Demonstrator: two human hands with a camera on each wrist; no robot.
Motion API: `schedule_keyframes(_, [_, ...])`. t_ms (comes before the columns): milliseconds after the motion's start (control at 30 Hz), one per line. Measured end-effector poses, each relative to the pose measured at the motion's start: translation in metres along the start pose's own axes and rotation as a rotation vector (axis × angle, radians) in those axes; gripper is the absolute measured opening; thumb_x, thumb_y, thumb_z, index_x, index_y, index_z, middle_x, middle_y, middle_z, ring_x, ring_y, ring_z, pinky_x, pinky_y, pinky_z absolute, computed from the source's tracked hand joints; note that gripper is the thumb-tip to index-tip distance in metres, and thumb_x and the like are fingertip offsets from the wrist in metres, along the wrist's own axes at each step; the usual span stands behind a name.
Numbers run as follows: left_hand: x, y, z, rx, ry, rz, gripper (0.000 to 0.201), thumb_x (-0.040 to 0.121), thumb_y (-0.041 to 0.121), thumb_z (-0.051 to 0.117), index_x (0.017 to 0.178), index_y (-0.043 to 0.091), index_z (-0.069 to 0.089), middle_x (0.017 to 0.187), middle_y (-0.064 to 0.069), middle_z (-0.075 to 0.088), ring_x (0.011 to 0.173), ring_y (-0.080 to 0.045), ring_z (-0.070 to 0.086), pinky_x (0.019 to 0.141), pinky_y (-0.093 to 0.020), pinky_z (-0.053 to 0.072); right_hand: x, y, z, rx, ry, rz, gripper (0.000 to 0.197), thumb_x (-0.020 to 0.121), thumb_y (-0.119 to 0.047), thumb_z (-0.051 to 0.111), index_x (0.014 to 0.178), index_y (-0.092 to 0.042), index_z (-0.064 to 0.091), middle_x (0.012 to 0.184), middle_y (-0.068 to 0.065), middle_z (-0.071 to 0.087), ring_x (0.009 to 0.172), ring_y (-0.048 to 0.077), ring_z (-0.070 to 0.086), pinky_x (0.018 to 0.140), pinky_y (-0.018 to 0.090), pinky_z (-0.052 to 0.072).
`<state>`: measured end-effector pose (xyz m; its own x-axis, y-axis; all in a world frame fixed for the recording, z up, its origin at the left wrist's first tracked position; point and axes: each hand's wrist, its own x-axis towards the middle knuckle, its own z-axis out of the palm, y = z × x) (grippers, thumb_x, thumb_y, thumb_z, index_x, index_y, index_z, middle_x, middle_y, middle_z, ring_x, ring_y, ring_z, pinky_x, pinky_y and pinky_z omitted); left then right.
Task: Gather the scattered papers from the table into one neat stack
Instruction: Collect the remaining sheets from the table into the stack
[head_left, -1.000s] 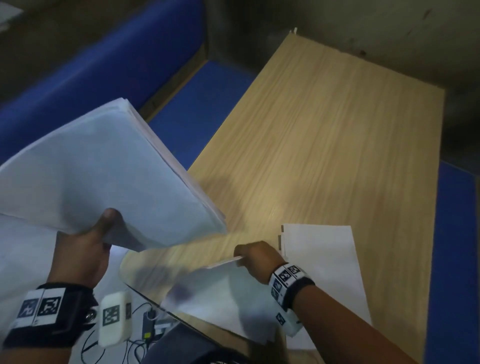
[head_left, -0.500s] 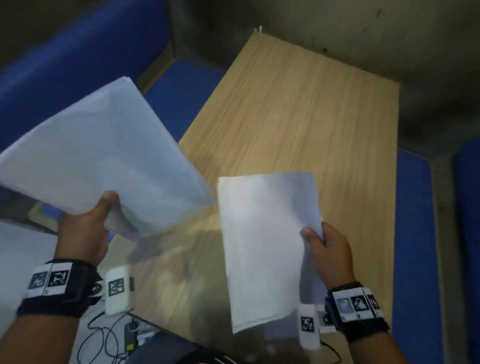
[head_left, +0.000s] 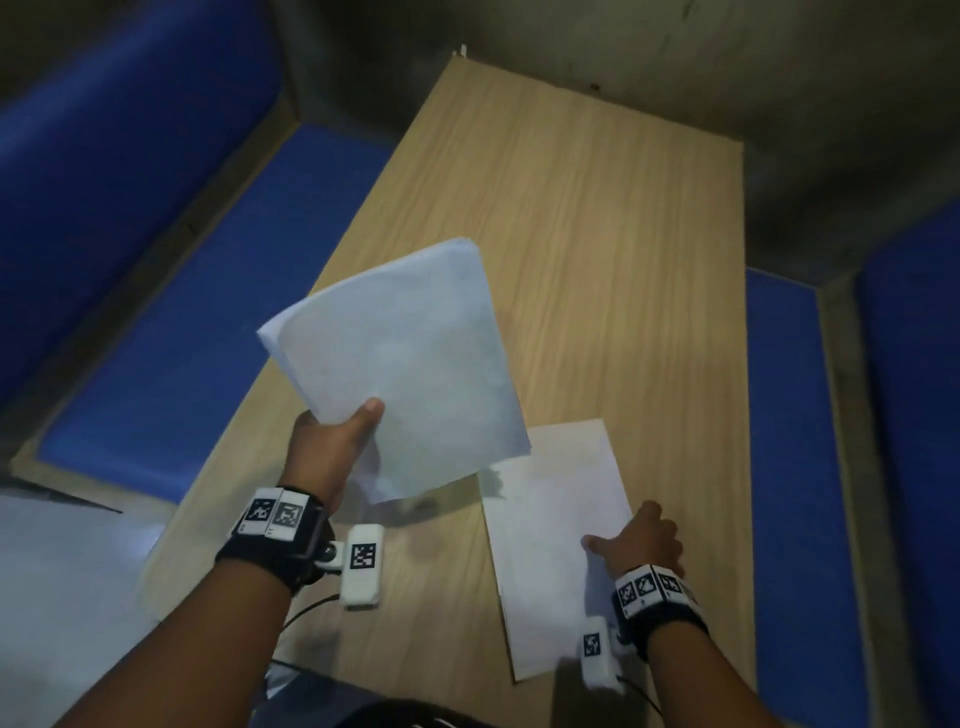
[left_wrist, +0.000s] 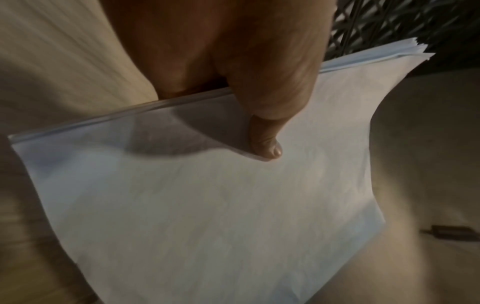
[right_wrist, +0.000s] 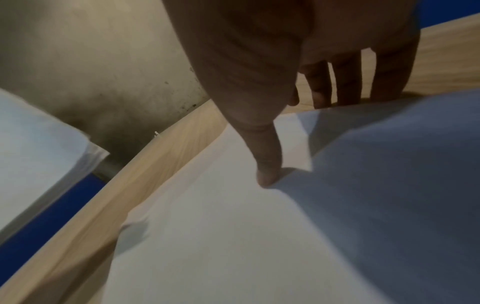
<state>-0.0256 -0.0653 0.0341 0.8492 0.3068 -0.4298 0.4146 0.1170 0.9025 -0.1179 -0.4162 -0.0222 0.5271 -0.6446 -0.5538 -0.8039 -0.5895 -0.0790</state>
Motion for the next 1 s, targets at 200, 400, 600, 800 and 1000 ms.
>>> schedule_keyframes(200, [-0.003, -0.008, 0.016, 0.107, -0.045, -0.060, 0.038, 0.070, 0.036, 0.084, 0.098, 0.015, 0.069, 0.094, 0.003, 0.072, 0.092, -0.023, 0.070, 0.082, -0.038, 0.055, 0.014, 0.013, 0.007, 0.073, -0.081, 0.028, 0.088, 0.051, -0.050, 0.090, 0.118, -0.005, 0.055, 0.117, 0.015, 0.065, 0.105, 0.037, 0.062, 0.087, 0.045, 0.054])
schedule_keyframes(400, [-0.007, -0.005, 0.010, 0.215, -0.027, -0.076, 0.036, 0.066, 0.042, 0.083, 0.086, 0.018, 0.065, 0.087, 0.004, 0.068, 0.084, -0.022, 0.068, 0.082, -0.042, 0.057, 0.005, 0.022, 0.004, 0.206, -0.122, -0.096, 0.057, 0.070, -0.025, 0.086, 0.111, 0.001, 0.057, 0.114, 0.016, 0.063, 0.097, 0.031, 0.061, 0.081, 0.033, 0.052])
schedule_keyframes(600, [-0.006, 0.006, -0.011, 0.308, 0.091, 0.011, 0.030, 0.088, 0.026, 0.078, 0.101, 0.004, 0.063, 0.080, 0.000, 0.062, 0.085, -0.031, 0.062, 0.073, -0.034, 0.049, -0.020, 0.046, -0.039, 0.537, -0.136, -0.406, 0.025, 0.087, -0.011, 0.071, 0.111, -0.015, 0.069, 0.097, -0.005, 0.071, 0.099, 0.024, 0.067, 0.080, 0.029, 0.049])
schedule_keyframes(800, [-0.015, 0.001, -0.017, 0.337, -0.005, 0.066, 0.040, 0.088, 0.017, 0.077, 0.124, 0.007, 0.063, 0.106, -0.009, 0.067, 0.093, -0.028, 0.063, 0.080, -0.035, 0.049, -0.054, 0.051, -0.089, 0.685, -0.164, -0.594, 0.019, 0.084, -0.013, 0.075, 0.097, -0.027, 0.072, 0.096, -0.005, 0.077, 0.090, 0.006, 0.071, 0.080, 0.036, 0.055])
schedule_keyframes(1000, [-0.050, -0.019, 0.027, 0.231, -0.391, -0.088, 0.036, 0.081, 0.014, 0.083, 0.116, 0.009, 0.073, 0.104, -0.008, 0.081, 0.091, -0.029, 0.078, 0.078, -0.042, 0.063, -0.072, 0.004, -0.069, 0.922, -0.223, -0.574, 0.030, 0.088, -0.013, 0.070, 0.116, -0.018, 0.065, 0.107, -0.005, 0.074, 0.097, 0.009, 0.071, 0.081, 0.026, 0.057])
